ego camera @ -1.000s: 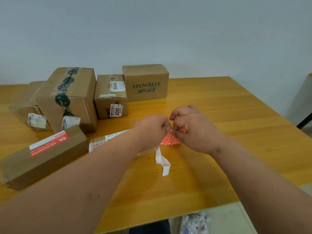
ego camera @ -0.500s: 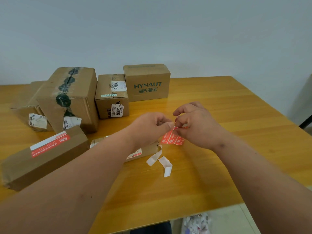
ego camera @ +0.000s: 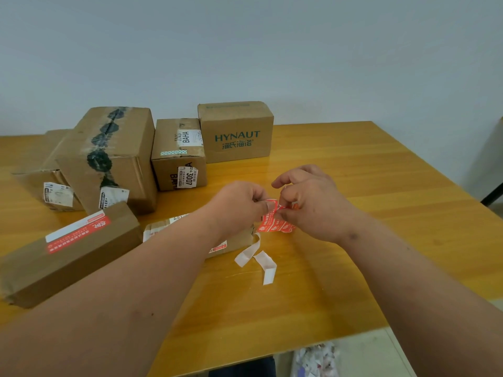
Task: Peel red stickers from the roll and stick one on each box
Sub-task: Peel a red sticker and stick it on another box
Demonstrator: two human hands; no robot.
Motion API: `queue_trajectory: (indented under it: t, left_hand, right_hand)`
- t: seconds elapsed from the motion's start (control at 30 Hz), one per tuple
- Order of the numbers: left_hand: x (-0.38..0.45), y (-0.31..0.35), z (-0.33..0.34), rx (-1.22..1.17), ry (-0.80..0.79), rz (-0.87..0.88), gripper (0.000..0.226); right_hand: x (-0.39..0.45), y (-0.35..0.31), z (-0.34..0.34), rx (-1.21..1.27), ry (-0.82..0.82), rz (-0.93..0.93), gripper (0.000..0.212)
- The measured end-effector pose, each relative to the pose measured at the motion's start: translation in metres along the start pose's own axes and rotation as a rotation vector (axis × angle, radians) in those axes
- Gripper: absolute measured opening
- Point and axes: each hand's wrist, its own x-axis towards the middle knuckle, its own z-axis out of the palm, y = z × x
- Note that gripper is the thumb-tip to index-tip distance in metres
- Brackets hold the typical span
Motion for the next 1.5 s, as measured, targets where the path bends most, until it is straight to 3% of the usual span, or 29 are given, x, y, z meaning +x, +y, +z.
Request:
queue_trajectory:
  t: [0.3, 0.47, 0.57, 1.03, 1.27, 1.5]
  left_hand:
    - [-0.002, 0.004, -0.004, -0.069, 0.017, 0.012, 0.018]
    - [-0.007, 0.004, -0.009, -0.101, -0.044, 0.022, 0.024]
    - [-0.007, 0.005, -0.008, 0.001, -0.063, 0.028, 0.012]
    - [-0.002, 0.007, -0.003, -0.029, -0.003, -0.051, 0.018]
    - [-0.003, 0.009, -0.003, -0.024, -0.001, -0.012, 0.013]
    - [-0.006, 0.007, -0.006, 0.032, -0.087, -0.010, 0.019]
  right_hand:
    - [0.004, 0.000, -0.005, -0.042, -0.064, 0.068, 0.020]
    - [0.005, 0.001, -0.004, -0.070, -0.089, 0.057, 0.018]
    - [0.005, 0.002, -0.004, -0.058, -0.093, 0.068, 0.016]
    - [0.001, 0.000, -0.005, -0.039, -0.043, 0.046, 0.008]
    - [0.008, -0.001, -0.006, -0.069, -0.167, 0.130, 0.032]
    - [0.008, -0.002, -0.006, -0.184, -0.164, 0.086, 0.026]
